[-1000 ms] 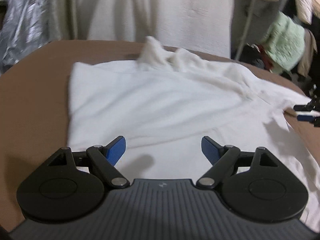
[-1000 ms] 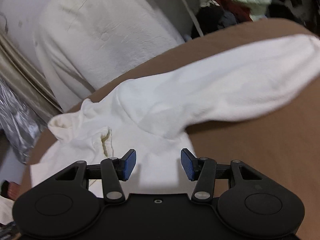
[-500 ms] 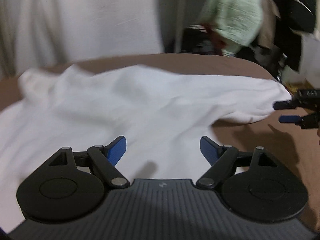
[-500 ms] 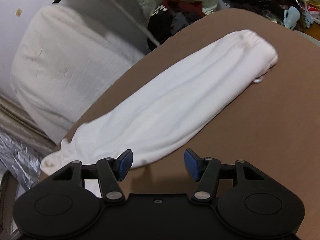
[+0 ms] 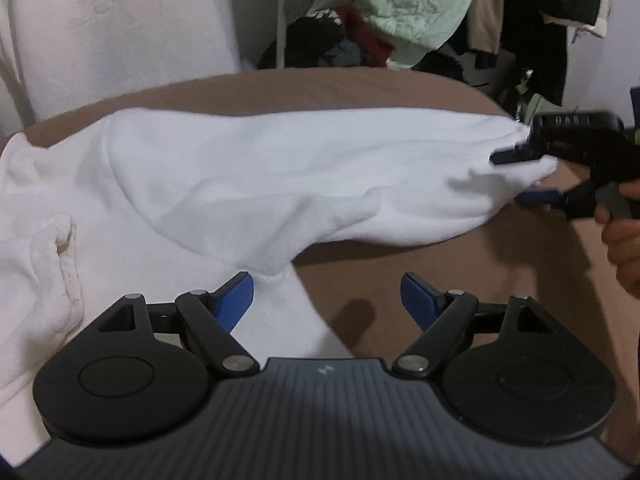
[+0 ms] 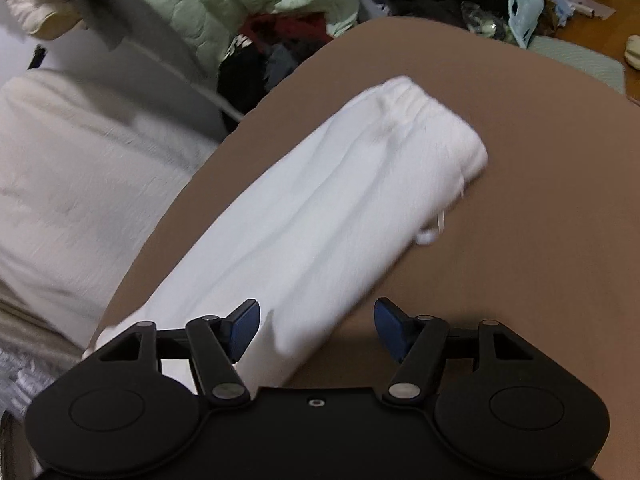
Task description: Fold clothes
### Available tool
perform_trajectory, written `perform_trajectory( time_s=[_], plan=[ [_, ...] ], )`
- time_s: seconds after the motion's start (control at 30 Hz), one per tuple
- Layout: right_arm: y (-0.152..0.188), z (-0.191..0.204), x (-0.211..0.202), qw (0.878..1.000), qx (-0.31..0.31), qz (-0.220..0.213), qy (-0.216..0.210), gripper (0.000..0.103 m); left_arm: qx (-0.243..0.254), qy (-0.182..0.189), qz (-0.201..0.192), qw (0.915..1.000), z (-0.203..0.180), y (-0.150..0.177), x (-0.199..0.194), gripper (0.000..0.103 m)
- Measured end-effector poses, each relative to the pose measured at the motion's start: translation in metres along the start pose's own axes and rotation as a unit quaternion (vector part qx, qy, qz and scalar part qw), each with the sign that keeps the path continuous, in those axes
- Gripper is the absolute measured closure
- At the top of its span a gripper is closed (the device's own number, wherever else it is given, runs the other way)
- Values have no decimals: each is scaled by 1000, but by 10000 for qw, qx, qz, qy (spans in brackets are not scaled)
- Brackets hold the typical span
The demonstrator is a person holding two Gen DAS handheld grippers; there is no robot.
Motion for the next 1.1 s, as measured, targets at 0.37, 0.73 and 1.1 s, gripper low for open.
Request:
perform_trajectory(
  time_s=[0.37, 0.73, 1.1],
  plan=[
    [-16, 133, -4, 9417, -3274, -654, 408, 90, -1763, 448, -287, 9829, 118, -52, -64, 46],
    [89, 395, -61, 8407, -5057, -894, -1717, 91, -2344, -424, -1282, 9627, 245, -72, -176, 43],
    [273, 454, 33, 7579, -6461, -171, -891, 90, -1658, -1356, -1136, 9702, 323, -6, -266, 40]
  ],
)
Point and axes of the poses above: each gripper's, at about its wrist camera, not at the fingertips, and x roughly the way its jaws point, z to its left, y to its underside, the point moved 4 cm from there along x, roughly the way its jaws point, and after that the axes turned 13 degrees about -x, right-handed, at the moved point
